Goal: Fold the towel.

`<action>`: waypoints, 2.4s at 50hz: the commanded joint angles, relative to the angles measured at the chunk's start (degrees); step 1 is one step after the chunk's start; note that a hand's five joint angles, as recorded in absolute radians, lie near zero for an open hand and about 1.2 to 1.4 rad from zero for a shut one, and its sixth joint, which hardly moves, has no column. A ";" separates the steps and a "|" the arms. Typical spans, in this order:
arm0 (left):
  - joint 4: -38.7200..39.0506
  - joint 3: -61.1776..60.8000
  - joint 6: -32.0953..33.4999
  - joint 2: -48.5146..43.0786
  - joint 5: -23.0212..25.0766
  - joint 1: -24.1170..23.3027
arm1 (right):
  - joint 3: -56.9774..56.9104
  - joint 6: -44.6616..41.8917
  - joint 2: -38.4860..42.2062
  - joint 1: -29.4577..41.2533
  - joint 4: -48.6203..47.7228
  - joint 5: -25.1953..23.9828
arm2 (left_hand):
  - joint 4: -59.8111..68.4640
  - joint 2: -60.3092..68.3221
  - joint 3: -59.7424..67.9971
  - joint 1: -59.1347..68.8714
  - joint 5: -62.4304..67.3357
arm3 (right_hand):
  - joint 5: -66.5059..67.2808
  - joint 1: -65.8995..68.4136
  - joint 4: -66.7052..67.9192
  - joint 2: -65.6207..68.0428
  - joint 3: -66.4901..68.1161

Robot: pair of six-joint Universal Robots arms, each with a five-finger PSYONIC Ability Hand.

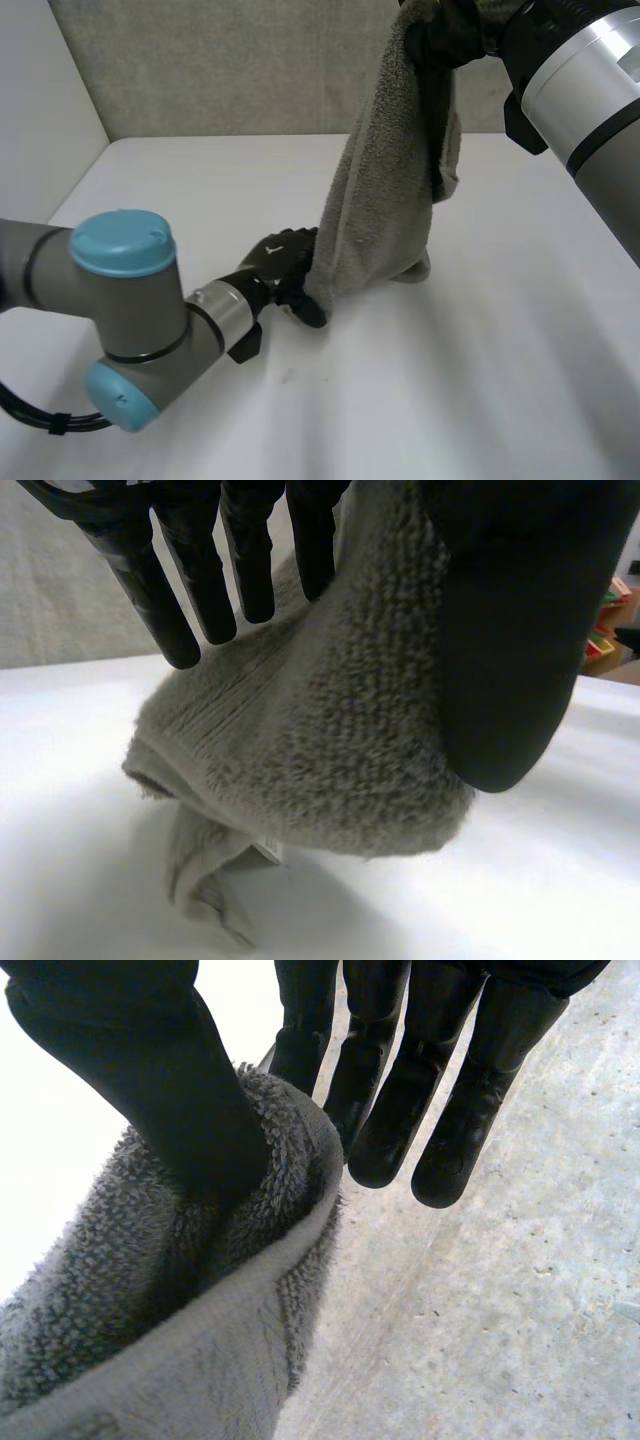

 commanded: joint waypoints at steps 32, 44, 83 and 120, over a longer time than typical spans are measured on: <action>-13.65 9.15 33.41 -0.70 -10.26 5.81 | -3.12 -11.33 24.31 -6.09 5.29 0.78 | 57.69 57.67 57.72 57.04 57.56 | 18.36 17.60 11.44 12.92 11.93; -9.08 7.75 35.69 1.22 -11.14 6.34 | -0.40 -11.86 26.42 -7.14 5.11 0.52 | -10.42 -10.44 -10.39 -11.06 -10.55 | 18.36 17.60 11.44 12.92 11.93; -7.50 4.06 31.83 -2.19 -13.51 10.03 | 3.82 -12.29 25.89 -8.55 4.50 -0.01 | 18.01 17.99 18.04 17.37 17.88 | 18.36 17.60 11.44 12.92 11.93; 29.80 4.25 26.90 6.51 -11.06 12.49 | -5.76 -12.29 23.87 -7.85 -11.76 1.66 | 57.69 57.67 57.72 57.04 57.56 | 18.36 17.60 11.44 12.92 11.93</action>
